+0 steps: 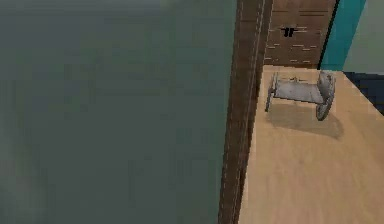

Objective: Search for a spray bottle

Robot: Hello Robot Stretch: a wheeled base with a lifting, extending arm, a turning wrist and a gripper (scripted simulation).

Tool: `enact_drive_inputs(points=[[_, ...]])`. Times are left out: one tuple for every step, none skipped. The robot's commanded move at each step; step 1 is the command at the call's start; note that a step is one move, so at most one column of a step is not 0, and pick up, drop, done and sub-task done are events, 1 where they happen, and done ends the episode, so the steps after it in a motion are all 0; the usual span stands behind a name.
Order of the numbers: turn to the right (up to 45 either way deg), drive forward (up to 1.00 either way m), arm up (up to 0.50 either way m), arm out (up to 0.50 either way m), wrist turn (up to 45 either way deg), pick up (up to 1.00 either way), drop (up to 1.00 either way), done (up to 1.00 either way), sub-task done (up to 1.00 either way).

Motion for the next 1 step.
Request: enact_drive_inputs(points=[[45.0,0.0,0.0,0.0,0.0,0.0,0.0,0.0,0.0]])
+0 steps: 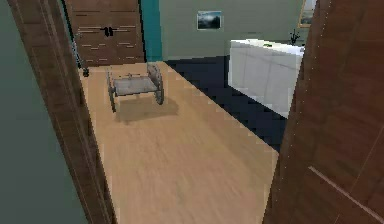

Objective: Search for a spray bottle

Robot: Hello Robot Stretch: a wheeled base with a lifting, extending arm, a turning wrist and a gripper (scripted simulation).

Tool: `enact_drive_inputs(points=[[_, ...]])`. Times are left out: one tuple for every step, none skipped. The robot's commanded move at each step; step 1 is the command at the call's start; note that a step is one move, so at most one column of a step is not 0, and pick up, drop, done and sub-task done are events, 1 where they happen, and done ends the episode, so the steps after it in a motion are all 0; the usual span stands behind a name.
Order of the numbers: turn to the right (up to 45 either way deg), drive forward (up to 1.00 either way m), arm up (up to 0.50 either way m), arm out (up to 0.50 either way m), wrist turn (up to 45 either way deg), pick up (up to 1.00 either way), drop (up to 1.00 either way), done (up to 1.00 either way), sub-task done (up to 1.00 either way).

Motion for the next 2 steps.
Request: enact_drive_inputs(points=[[6.0,0.0,0.0,0.0,0.0,0.0,0.0,0.0,0.0],[0.0,0.85,0.0,0.0,0.0,0.0,0.0,0.0,0.0]])
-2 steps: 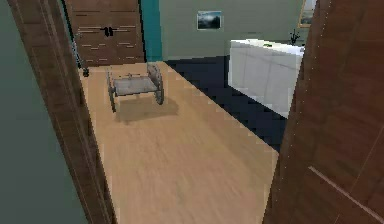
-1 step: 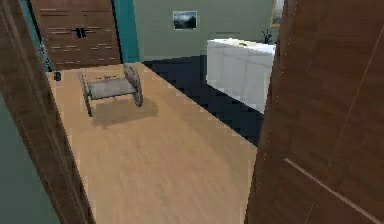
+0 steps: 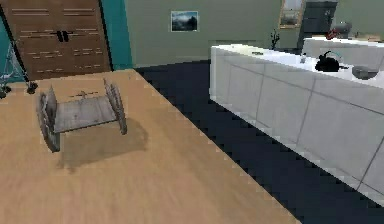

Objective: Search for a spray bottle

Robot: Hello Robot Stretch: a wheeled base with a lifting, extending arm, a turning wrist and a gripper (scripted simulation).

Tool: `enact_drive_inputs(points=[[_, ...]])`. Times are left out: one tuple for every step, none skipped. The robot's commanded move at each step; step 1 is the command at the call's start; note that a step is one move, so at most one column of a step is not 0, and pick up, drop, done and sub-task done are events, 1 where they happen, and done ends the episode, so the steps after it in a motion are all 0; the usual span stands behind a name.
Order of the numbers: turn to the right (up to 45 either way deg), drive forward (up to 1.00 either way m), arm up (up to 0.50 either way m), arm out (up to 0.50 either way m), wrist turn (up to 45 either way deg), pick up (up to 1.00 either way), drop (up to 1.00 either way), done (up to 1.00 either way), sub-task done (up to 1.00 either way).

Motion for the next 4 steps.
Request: enact_drive_inputs(points=[[0.0,1.0,0.0,0.0,0.0,0.0,0.0,0.0,0.0],[0.0,1.0,0.0,0.0,0.0,0.0,0.0,0.0,0.0],[0.0,1.0,0.0,0.0,0.0,0.0,0.0,0.0,0.0],[-6.0,0.0,0.0,0.0,0.0,0.0,0.0,0.0,0.0]])
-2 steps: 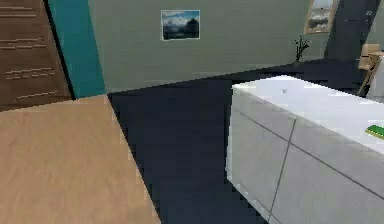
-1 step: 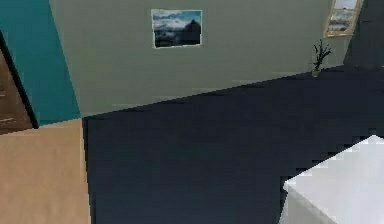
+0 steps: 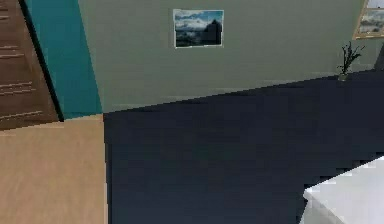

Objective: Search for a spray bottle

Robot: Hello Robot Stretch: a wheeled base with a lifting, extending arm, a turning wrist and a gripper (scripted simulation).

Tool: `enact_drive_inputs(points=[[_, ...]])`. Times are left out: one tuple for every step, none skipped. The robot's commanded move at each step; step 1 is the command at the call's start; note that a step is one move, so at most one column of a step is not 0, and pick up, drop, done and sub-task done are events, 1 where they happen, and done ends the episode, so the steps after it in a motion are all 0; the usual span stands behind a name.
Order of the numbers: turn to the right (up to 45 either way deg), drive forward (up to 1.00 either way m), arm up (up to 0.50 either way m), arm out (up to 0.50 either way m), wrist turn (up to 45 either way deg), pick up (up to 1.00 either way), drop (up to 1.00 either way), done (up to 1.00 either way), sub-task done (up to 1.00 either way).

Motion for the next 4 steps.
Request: enact_drive_inputs(points=[[0.0,0.5,0.0,0.0,0.0,0.0,0.0,0.0,0.0],[-45.0,0.0,0.0,0.0,0.0,0.0,0.0,0.0,0.0],[-33.0,0.0,0.0,0.0,0.0,0.0,0.0,0.0,0.0],[0.0,0.25,0.0,0.0,0.0,0.0,0.0,0.0,0.0]])
